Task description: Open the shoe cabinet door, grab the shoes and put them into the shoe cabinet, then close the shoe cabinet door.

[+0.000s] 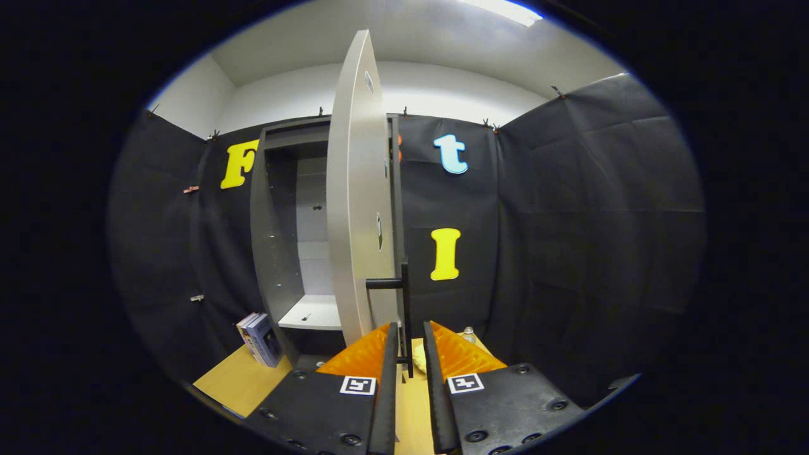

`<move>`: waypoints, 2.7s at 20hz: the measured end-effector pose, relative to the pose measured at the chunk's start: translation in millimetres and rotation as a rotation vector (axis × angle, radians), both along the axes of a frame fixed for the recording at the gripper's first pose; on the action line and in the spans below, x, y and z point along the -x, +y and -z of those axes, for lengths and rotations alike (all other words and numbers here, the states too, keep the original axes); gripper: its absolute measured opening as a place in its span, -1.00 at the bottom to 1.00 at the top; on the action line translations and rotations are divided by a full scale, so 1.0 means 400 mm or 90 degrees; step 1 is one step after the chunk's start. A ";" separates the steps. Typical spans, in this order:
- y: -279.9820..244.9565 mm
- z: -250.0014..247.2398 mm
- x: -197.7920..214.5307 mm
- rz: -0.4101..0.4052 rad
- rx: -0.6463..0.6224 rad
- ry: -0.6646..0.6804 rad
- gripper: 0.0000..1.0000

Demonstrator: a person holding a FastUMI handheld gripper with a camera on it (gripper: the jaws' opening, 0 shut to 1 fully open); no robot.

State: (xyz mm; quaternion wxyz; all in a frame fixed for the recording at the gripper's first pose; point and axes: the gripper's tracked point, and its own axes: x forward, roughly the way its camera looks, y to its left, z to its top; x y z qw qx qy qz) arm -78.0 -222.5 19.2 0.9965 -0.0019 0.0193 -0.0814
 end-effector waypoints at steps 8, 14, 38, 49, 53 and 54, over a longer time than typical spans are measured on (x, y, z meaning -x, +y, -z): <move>-0.065 -0.026 0.101 0.022 0.002 -0.020 -0.45; 0.001 0.029 0.112 -0.031 -0.003 0.012 -0.45; 0.453 0.630 -0.093 -0.092 -0.058 0.352 -0.44; 0.494 0.978 -0.089 -0.028 -0.089 0.510 -0.44; 0.488 1.086 -0.074 -0.014 -0.097 0.558 -0.44; 0.489 1.109 -0.071 -0.013 -0.100 0.569 -0.44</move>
